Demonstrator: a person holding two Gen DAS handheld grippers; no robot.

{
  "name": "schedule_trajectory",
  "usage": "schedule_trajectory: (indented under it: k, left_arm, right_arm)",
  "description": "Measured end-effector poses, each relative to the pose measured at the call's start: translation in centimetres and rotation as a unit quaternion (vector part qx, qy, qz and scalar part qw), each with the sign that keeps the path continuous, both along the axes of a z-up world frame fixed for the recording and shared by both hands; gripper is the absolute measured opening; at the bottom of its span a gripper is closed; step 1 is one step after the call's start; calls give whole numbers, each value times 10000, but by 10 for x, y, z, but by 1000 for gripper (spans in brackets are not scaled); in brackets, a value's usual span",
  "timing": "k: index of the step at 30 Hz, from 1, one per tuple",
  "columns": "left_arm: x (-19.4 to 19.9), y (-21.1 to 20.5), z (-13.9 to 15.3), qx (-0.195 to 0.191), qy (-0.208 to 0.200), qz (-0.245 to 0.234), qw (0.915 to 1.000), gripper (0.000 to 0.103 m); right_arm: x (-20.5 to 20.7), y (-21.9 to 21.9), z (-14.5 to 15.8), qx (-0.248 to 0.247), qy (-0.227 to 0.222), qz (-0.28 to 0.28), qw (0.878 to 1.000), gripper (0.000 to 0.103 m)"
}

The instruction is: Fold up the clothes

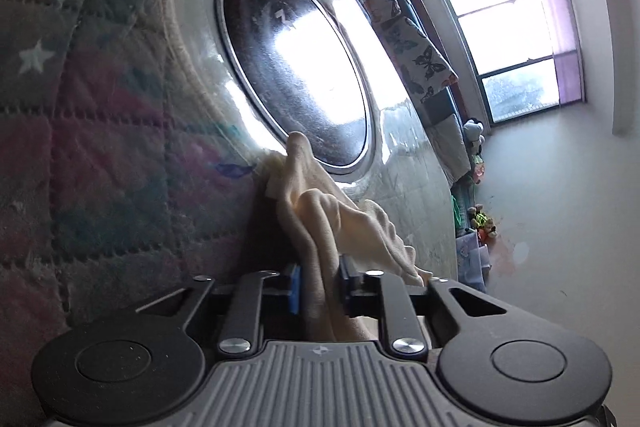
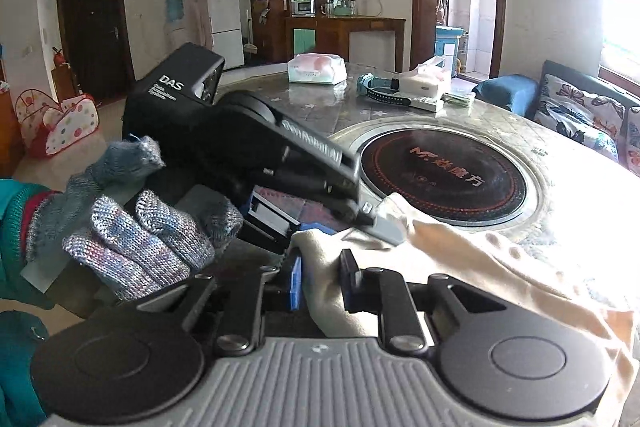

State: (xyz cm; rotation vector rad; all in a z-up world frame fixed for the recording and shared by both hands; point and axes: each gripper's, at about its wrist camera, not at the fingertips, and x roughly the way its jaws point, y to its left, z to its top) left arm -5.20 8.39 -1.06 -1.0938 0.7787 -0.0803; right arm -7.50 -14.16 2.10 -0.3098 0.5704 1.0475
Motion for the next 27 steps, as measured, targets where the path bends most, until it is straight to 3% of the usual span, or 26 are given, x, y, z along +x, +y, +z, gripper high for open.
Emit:
schedule_trajectory:
  k: [2,11,13,18,23,27]
  left_arm:
    - [0,2,2,131,-43,-1,9999,15]
    - [2,-5,18,854,-291,-142,9958,14]
    - [1,-7,20,959,-319,-169,9947,14]
    - [1,-13,27,1334,-418,-218,9899,14]
    - [3,-22,35,1735,-521,-324,9829,14]
    - [6,-29,39,2017,-619,-433,9765,12]
  right_arm:
    - [-2,-1,-1,-13,-45,-9,10000,23]
    - [26,-70,-1,118,-170,-1632,9864,33]
    - [33,-85,-1,147,-197,-1993,9796,33]
    - [71,-133,-17,78,-8,-3211,9470,35]
    - [93,-156,-35,468,685,-3454,9348,36]
    - [88,-162,-38,641,758,-3459,9330,34]
